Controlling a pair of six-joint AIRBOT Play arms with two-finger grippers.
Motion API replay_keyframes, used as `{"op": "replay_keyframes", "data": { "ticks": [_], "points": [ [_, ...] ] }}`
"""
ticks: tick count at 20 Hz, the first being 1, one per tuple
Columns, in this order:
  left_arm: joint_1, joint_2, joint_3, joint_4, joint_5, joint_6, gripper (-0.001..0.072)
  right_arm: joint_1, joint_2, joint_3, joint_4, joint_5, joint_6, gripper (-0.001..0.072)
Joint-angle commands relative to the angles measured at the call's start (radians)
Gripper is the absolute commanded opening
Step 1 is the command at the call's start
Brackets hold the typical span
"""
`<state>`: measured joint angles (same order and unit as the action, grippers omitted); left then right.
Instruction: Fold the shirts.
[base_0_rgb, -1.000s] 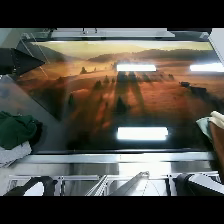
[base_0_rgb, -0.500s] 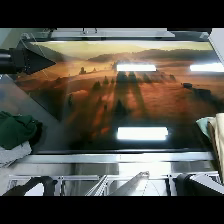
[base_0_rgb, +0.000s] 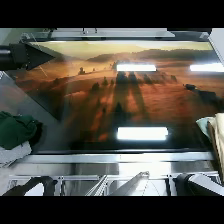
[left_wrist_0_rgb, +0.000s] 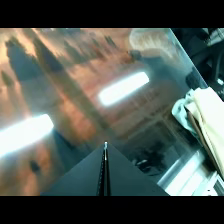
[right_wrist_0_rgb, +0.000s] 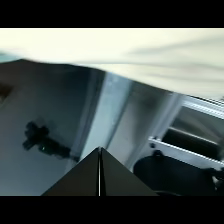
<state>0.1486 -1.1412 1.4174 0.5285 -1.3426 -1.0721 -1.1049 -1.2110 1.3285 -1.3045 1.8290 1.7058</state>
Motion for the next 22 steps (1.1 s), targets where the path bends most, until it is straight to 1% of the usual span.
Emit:
{"op": "replay_keyframes", "data": {
  "ticks": [1,3,4,6,9,11,12,13,14,16,19,22],
  "points": [
    [-0.001,0.001,0.000,0.003,0.019,0.002,0.0026,0.220,0.029,0.000,0.283,-0.084,-0.069,0.0022],
    [-0.001,0.002,-0.008,0.002,-0.039,0.002,0.0026,0.391,0.097,-0.015,0.396,-0.145,-0.130,0.0022],
    [-0.006,0.010,-0.035,0.002,-0.066,0.002,0.0026,0.503,0.151,-0.040,0.419,-0.180,-0.152,0.0023],
    [-0.033,0.055,-0.164,0.002,-0.086,0.001,0.0025,0.747,0.282,-0.131,0.415,-0.276,-0.154,0.0023],
    [-0.136,0.199,-0.500,0.000,-0.083,-0.014,0.0025,1.150,0.495,-0.369,0.415,-0.501,-0.150,0.0023],
    [-0.235,0.308,-0.713,0.000,-0.038,-0.045,0.0025,1.394,0.609,-0.557,0.414,-0.711,-0.132,0.0023],
    [-0.281,0.357,-0.793,0.000,-0.003,-0.060,0.0025,1.480,0.644,-0.628,0.403,-0.788,-0.102,0.0023],
    [-0.325,0.404,-0.855,0.000,0.039,-0.076,0.0025,1.531,0.654,-0.667,0.393,-0.818,-0.084,0.0022],
    [-0.359,0.439,-0.890,-0.001,0.071,-0.089,0.0024,1.550,0.646,-0.679,0.388,-0.818,-0.083,0.0023],
    [-0.404,0.498,-0.922,0.002,0.114,-0.108,0.0025,1.555,0.617,-0.679,0.393,-0.812,-0.083,0.0023],
    [-0.410,0.544,-0.913,0.002,0.121,-0.163,0.0025,1.555,0.592,-0.679,0.393,-0.808,-0.083,0.0023],
    [-0.410,0.575,-0.902,0.000,0.122,-0.171,0.0025,1.555,0.585,-0.679,0.393,-0.808,-0.082,0.0023]
  ]
}}
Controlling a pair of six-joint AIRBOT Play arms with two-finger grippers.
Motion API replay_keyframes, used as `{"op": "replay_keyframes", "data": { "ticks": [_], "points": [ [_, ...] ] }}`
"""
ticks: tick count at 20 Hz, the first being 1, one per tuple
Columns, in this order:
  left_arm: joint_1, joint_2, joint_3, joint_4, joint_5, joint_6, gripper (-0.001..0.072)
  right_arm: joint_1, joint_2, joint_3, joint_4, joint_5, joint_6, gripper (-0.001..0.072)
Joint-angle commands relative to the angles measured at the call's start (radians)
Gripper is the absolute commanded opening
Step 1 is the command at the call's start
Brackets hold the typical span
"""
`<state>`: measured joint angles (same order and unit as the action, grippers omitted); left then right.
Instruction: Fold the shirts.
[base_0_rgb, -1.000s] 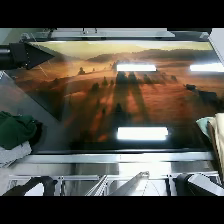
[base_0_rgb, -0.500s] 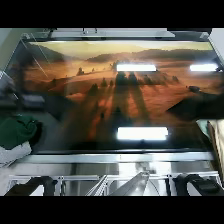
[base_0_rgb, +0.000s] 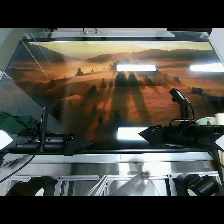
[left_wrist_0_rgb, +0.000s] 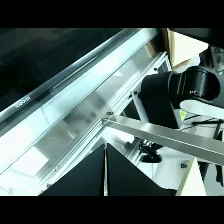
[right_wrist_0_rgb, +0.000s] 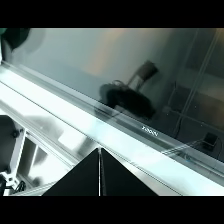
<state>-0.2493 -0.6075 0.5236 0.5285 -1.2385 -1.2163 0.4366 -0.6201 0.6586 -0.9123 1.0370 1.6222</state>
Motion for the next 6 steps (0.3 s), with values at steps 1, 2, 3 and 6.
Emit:
{"op": "replay_keyframes", "data": {
  "ticks": [1,2,3,6],
  "points": [
    [-0.012,0.051,-0.008,0.002,0.019,-0.027,0.0025,0.014,-0.006,-0.009,0.001,-0.016,0.001,0.0023],
    [-0.012,0.058,-0.008,0.002,0.019,-0.027,0.0025,0.014,-0.006,-0.009,0.001,-0.016,0.001,0.0023],
    [-0.012,0.061,-0.008,0.001,0.018,-0.027,0.0025,0.014,-0.006,-0.009,0.001,-0.016,0.001,0.0023],
    [-0.012,0.060,-0.008,0.001,0.003,-0.042,0.0025,0.014,-0.006,-0.009,0.001,-0.016,0.001,0.0023]
  ]
}}
